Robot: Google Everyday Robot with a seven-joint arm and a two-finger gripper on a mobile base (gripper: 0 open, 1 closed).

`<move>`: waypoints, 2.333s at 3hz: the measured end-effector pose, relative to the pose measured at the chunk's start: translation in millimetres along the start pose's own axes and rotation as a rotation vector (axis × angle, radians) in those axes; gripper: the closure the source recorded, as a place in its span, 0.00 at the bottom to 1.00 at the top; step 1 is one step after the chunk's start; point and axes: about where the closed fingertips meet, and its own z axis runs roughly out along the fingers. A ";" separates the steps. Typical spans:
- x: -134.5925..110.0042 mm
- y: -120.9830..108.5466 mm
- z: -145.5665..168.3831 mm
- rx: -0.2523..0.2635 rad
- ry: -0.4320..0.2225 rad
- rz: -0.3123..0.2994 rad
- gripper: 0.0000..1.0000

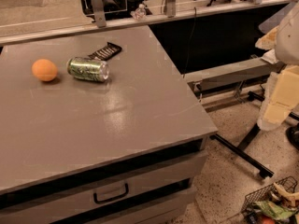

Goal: Move green can near rxbar chocolate

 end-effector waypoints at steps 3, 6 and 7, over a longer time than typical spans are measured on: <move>-56.7 -16.6 8.2 0.009 -0.062 0.059 0.00; -207.6 -17.6 65.3 -0.058 -0.387 0.119 0.00; -234.3 -16.9 62.6 -0.051 -0.501 0.013 0.00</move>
Offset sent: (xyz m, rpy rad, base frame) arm 0.0156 0.0140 0.0064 0.0641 0.0190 -0.0692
